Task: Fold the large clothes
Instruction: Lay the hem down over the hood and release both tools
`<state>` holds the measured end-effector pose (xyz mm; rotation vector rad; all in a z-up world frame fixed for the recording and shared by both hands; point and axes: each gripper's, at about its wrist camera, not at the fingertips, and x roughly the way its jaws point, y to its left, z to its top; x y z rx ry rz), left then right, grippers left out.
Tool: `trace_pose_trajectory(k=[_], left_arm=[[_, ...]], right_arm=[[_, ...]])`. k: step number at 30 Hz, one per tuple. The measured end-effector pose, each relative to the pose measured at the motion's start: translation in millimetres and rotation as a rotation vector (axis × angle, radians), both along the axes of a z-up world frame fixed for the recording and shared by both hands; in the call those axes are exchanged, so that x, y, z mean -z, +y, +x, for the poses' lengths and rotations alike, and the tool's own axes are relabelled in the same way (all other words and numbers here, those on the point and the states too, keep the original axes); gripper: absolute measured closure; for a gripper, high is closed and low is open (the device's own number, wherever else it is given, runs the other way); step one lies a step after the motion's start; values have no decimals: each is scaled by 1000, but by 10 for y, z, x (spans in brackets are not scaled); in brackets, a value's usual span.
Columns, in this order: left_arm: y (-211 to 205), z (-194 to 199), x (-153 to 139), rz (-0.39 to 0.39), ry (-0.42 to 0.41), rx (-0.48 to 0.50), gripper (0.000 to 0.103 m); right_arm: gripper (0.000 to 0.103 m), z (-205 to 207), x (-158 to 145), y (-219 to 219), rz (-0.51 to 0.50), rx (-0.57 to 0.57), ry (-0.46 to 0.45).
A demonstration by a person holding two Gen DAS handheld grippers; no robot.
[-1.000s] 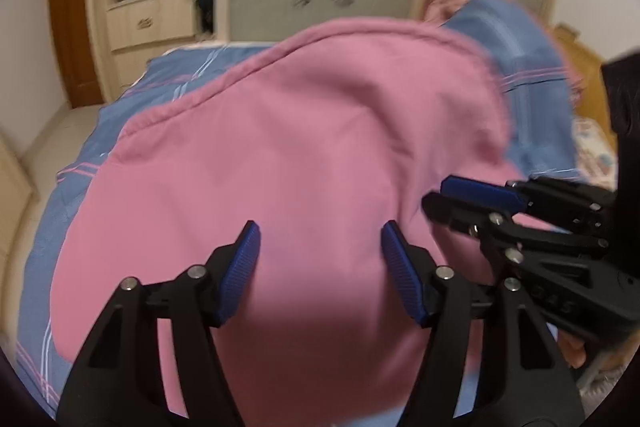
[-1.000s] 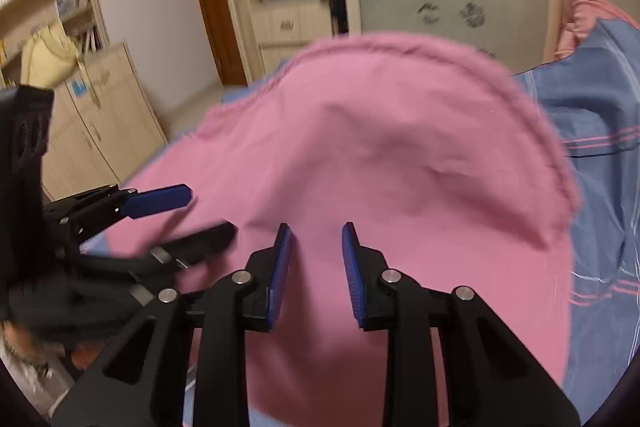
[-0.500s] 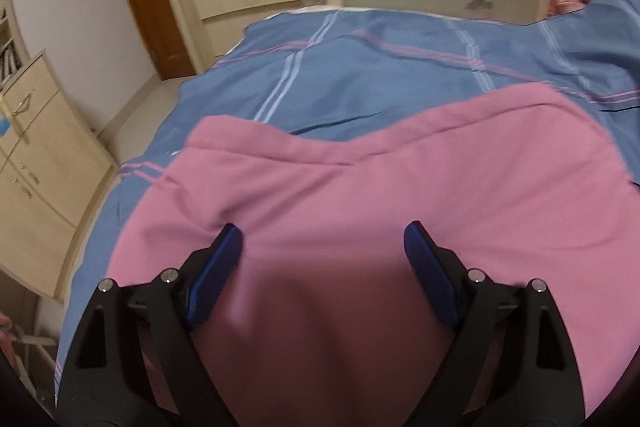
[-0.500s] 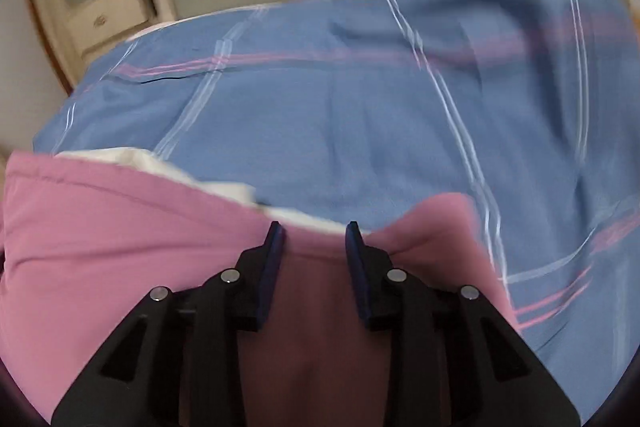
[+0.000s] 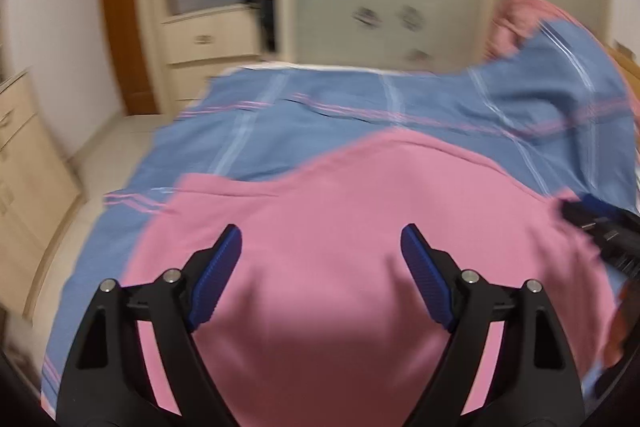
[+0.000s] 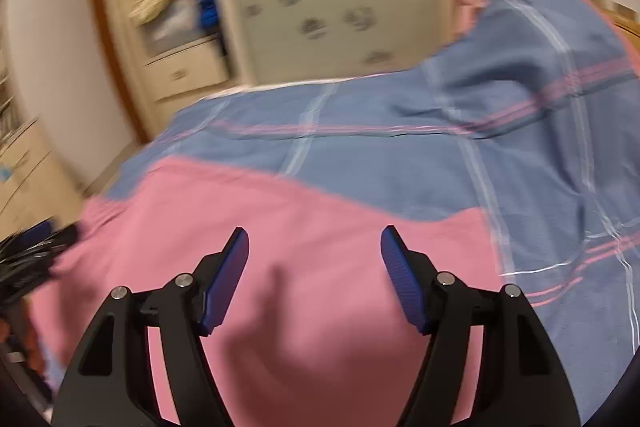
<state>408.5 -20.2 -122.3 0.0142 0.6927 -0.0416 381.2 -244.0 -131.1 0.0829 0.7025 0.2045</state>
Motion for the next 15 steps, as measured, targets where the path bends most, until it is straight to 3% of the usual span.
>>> trace_pose_trajectory(k=[2,6,11,15], left_arm=[[-244,73,60,74,7,23,27],[-497,382,398,155,111,18,32],[-451,718,722,137,192,1,22],[-355,769,865,75,213,-19,16]], right_arm=[[53,23,121,189,-63,-10,37],[53,211,477,239,-99,21,121],[51,289,745,357,-192,28,134],[50,453,872,438,-242,46,110]])
